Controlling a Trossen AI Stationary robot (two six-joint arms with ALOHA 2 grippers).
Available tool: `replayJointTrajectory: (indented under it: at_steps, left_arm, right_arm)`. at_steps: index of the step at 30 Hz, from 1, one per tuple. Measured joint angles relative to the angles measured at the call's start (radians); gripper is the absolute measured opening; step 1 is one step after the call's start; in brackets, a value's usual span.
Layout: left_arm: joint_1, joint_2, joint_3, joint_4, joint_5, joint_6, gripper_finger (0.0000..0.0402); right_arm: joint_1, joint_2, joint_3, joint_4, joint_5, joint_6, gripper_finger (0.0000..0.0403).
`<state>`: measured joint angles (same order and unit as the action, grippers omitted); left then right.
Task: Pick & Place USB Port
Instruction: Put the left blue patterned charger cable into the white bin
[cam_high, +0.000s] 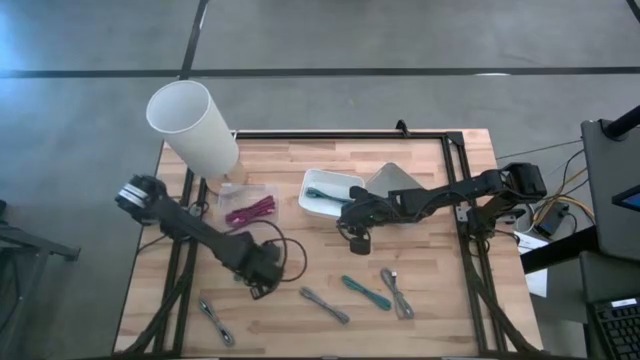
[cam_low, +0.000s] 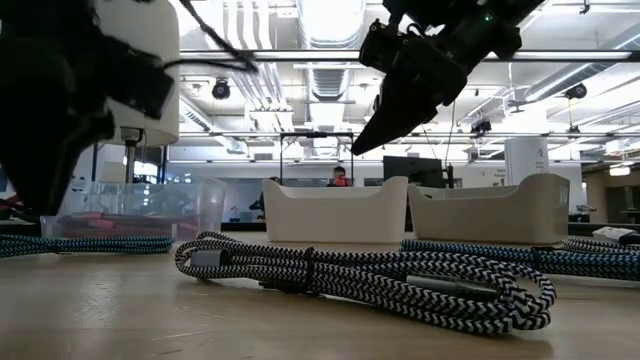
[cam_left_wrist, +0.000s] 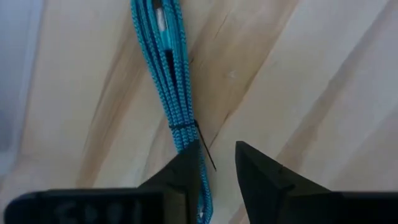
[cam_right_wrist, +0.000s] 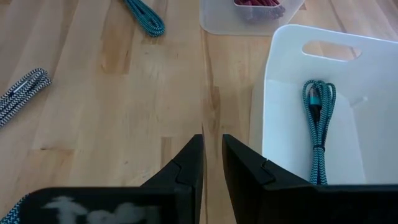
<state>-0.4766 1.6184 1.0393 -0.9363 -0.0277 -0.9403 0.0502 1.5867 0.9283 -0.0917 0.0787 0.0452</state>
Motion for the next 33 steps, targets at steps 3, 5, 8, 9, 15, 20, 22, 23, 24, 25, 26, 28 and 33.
replayJointTrajectory:
  at_steps: [3, 5, 8, 9, 15, 20, 22, 23, 24, 25, 26, 28, 33]
  left_arm:
    - [0.006, 0.027, 0.000, 0.000, 0.012, 0.023, 0.0117]
    - [0.012, 0.032, 0.000, 0.001, 0.012, 0.031, 0.0134]
    - [0.024, 0.031, -0.010, 0.001, 0.012, 0.030, 0.0160]
    - [0.030, 0.031, -0.017, 0.000, 0.010, 0.031, 0.0167]
    - [0.059, 0.030, -0.076, 0.037, 0.003, 0.061, 0.0187]
    - [0.059, 0.028, -0.119, 0.121, 0.006, 0.131, 0.0167]
    - [0.059, 0.027, -0.124, 0.125, 0.009, 0.135, 0.0147]
    - [0.059, 0.026, -0.127, 0.125, 0.010, 0.135, 0.0134]
    - [0.059, 0.026, -0.127, 0.125, 0.009, 0.135, 0.0119]
    - [0.059, 0.026, -0.127, 0.125, 0.008, 0.135, 0.0102]
    - [0.059, 0.026, -0.127, 0.124, 0.006, 0.135, 0.0084]
    - [0.059, 0.026, -0.123, 0.117, -0.001, 0.135, 0.0046]
    - [0.059, 0.030, -0.092, 0.123, -0.002, 0.120, 0.0018]
  right_arm:
    - [0.000, 0.000, 0.000, 0.000, 0.000, 0.000, 0.0054]
    - [0.000, 0.000, 0.000, 0.000, 0.000, 0.000, 0.0054]
    - [0.000, 0.000, 0.000, 0.000, 0.000, 0.000, 0.0054]
    - [0.000, 0.000, 0.000, 0.000, 0.000, 0.000, 0.0054]
    - [0.000, 0.000, 0.000, 0.000, 0.000, 0.004, 0.0054]
    - [0.000, 0.000, 0.000, 0.000, 0.000, 0.005, 0.0054]
    - [0.000, 0.000, 0.000, 0.000, 0.000, 0.006, 0.0054]
    - [0.000, 0.000, 0.000, 0.000, 0.000, 0.007, 0.0054]
    - [0.000, 0.000, 0.000, 0.000, 0.000, 0.008, 0.0054]
    - [0.000, 0.000, 0.000, 0.000, 0.000, 0.008, 0.0054]
    - [0.000, 0.001, 0.000, 0.002, 0.000, 0.008, 0.0054]
    - [0.000, 0.001, 0.000, 0.006, 0.000, 0.008, 0.0054]
    - [0.000, 0.001, 0.000, 0.006, 0.000, 0.005, 0.0054]
